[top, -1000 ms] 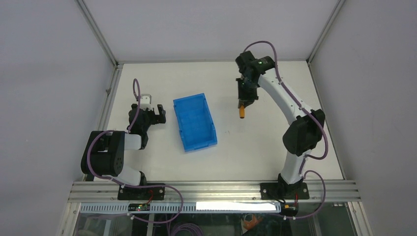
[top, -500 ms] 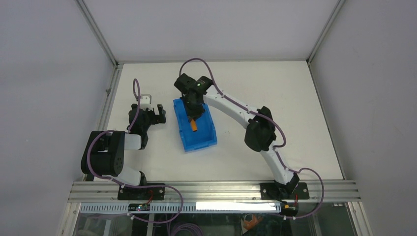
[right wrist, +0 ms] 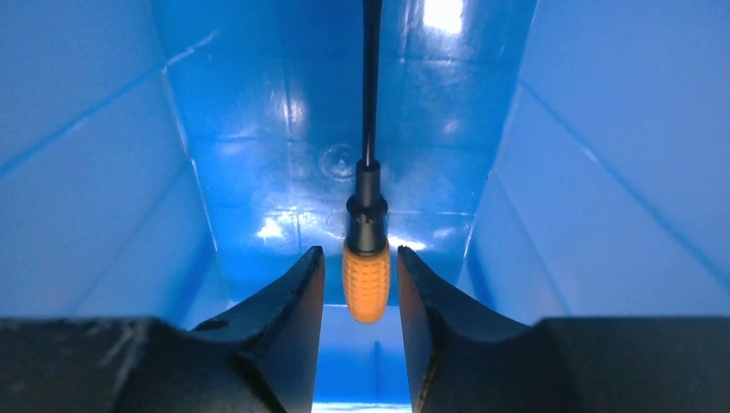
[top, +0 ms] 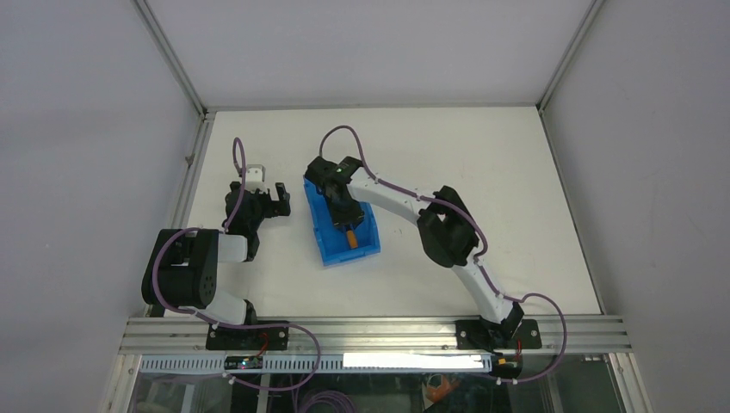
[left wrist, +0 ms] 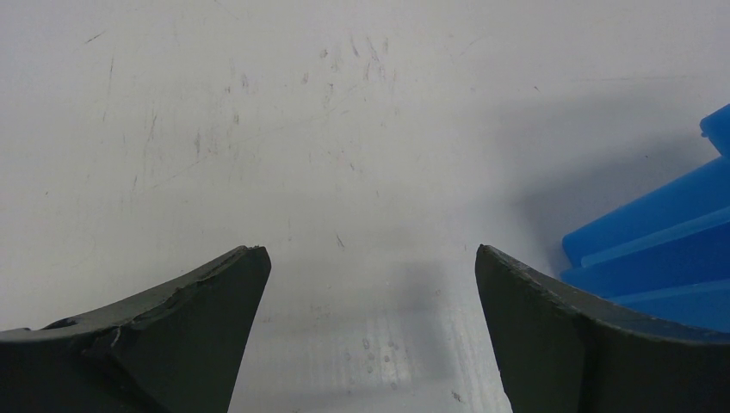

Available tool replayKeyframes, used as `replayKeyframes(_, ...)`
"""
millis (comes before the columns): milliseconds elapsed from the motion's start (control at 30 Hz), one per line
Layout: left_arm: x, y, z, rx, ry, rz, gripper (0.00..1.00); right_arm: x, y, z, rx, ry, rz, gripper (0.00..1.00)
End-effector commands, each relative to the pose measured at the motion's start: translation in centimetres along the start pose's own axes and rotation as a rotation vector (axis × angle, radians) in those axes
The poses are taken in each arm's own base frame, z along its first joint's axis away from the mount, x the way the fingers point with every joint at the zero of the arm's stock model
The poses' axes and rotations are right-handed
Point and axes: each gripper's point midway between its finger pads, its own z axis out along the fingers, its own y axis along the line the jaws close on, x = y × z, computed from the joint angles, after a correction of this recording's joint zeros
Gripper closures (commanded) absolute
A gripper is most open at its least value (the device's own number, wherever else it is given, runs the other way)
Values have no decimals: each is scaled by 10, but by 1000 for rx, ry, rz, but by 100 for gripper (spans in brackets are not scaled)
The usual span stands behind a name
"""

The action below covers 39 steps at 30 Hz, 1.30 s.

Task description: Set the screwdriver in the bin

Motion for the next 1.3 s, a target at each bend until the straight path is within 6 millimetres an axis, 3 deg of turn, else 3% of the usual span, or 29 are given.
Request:
replayKeyframes(0,-24,-2,4,22,-76,-8,1,-30,8,-34,-27,-154,29,60)
replayKeyframes(100,-24,-2,4,21,-77,-8,1,-41,3,-55,-24,-217,34,60)
replayKeyframes(300,-24,-2,4,22,-75,-8,1,-58,-5,-116,-60,-353,19,58)
replayKeyframes(367,-24,-2,4,22,-76,-8,1,-60,-8,-136,-81,-395,-3,47)
replayKeyframes(433,-24,-2,4,22,-76,-8,1,-63,-15,-155,-91,-447,-31,9)
replayKeyframes(467,-24,-2,4,23,-75,-8,1,-64,-23,-163,-78,-472,-29,2)
replayKeyframes(600,-24,-2,4,22,-76,-8,1,-70,-67,-185,-15,-568,19,1)
replayKeyframes(667,-24,-2,4,22,-75,-8,1,-71,-87,-188,-42,-596,34,1)
replayKeyframes(733,-24,-2,4,21,-76,-8,1,-66,-109,-177,-64,-603,45,1)
replayKeyframes(767,-24,-2,4,22,-75,-8,1,-69,-120,-183,-68,-638,67,1)
replayKeyframes(967,-24,-2,4,22,-75,-8,1,-40,-207,-163,51,-743,185,1)
replayKeyframes(1100,-24,-2,4,22,-75,-8,1,-17,-247,-153,95,-855,253,1)
replayKeyframes(1267,-24,-2,4,21,-75,-8,1,18,-288,-126,224,-944,338,1)
